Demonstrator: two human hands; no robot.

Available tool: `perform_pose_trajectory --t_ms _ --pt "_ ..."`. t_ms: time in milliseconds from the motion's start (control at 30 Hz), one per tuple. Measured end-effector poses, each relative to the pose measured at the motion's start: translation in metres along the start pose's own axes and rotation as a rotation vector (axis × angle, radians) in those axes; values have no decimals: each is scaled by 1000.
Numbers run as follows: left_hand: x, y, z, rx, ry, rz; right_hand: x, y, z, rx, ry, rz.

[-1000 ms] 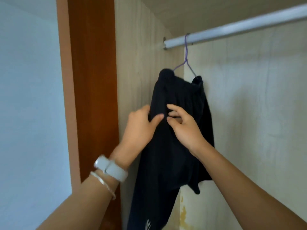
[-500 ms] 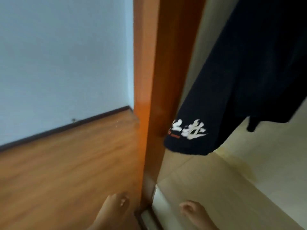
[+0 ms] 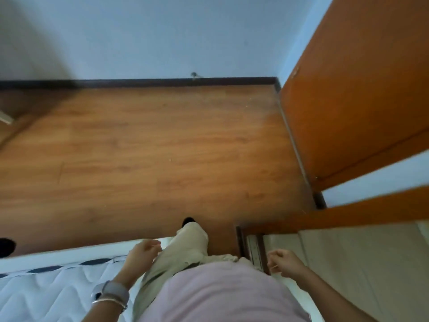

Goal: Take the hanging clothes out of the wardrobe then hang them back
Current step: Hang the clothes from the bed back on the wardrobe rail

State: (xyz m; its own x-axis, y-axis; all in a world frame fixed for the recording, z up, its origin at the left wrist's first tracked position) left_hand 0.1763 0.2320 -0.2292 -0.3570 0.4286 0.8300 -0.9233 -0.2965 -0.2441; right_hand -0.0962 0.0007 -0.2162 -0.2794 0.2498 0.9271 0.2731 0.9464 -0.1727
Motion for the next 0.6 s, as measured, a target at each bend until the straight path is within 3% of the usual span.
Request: perform_pose_trajectory --t_ms 100,267,600 --pt "-11 -32 0 141 -74 8 -19 -9 -51 94 56 -19" --pt "-28 -78 7 301 -153 14 -48 -28 -152 99 -42 26" --pt "-93 -101 55 703 -349 133 -154 -90 -348 568 -12 -101"
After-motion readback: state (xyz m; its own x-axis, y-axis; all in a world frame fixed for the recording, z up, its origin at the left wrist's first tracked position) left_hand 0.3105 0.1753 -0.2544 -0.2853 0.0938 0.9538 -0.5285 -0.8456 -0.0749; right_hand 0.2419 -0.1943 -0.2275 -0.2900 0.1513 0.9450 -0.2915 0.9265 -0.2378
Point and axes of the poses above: each hand's wrist, its own x-axis away from the middle knuckle, its own y-axis out of the palm, z = x × y, the point moved 1 cm from there along -x, towards the middle knuckle, and after that the axes turned 13 degrees about -z, right-handed, at the moved point
